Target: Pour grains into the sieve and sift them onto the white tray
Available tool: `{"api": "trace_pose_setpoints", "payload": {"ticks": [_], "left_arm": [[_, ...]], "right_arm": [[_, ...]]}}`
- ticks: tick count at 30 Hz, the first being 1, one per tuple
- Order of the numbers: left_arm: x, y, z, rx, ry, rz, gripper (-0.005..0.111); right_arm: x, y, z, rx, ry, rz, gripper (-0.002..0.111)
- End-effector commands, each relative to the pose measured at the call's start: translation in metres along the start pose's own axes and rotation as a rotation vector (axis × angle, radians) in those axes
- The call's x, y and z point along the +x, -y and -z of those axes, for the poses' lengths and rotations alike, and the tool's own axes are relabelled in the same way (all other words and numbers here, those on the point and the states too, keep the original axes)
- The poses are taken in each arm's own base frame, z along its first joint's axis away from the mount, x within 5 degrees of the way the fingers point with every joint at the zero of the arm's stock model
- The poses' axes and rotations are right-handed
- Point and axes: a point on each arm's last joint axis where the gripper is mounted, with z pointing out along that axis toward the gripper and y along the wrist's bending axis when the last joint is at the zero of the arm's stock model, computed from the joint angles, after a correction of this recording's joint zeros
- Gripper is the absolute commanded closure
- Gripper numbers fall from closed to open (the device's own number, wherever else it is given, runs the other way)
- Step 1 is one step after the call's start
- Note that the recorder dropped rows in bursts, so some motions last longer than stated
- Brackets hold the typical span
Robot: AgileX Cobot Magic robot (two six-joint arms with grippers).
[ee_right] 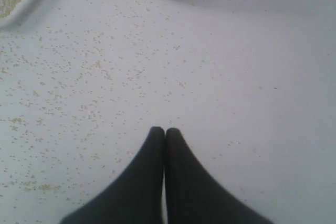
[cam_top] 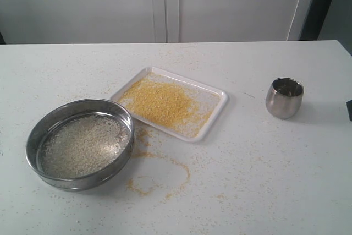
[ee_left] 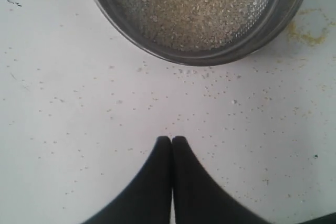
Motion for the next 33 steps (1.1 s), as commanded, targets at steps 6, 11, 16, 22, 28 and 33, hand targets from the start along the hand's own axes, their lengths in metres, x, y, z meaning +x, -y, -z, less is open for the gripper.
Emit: {"api": "trace_pose_setpoints", "payload": {"ticks": [6,11,16,22,28,33], "left_arm": [[0.032,-0.013,0.019,-0.203,0.017,0.075,0.107],[0.038,-0.011,0.027,-0.202,0.048,0.073,0.107],[0.04,-0.009,0.026,-0.18,0.027,0.027,0.107],[0.035,-0.008,0.025,-0.16,0.062,-0.008,0.107],[0.031,-0.015,0.023,-0.154,0.076,0.065,0.107],[0.03,-0.019,0.024,-0.14,0.089,0.107,0.107]], "right_arm": [[0.0,0.0,0.001,0.001,0.009,0.004,0.108],[0.0,0.0,0.001,0.001,0.009,0.004,0.108],[0.0,0.0,0.001,0.001,0.009,0.004,0.108],[0.0,0.0,0.001,0.001,0.009,0.004,0.108],[0.0,0.0,0.001,0.001,0.009,0.004,0.108],[0.0,0.0,0.001,0.001,0.009,0.004,0.108]]}}
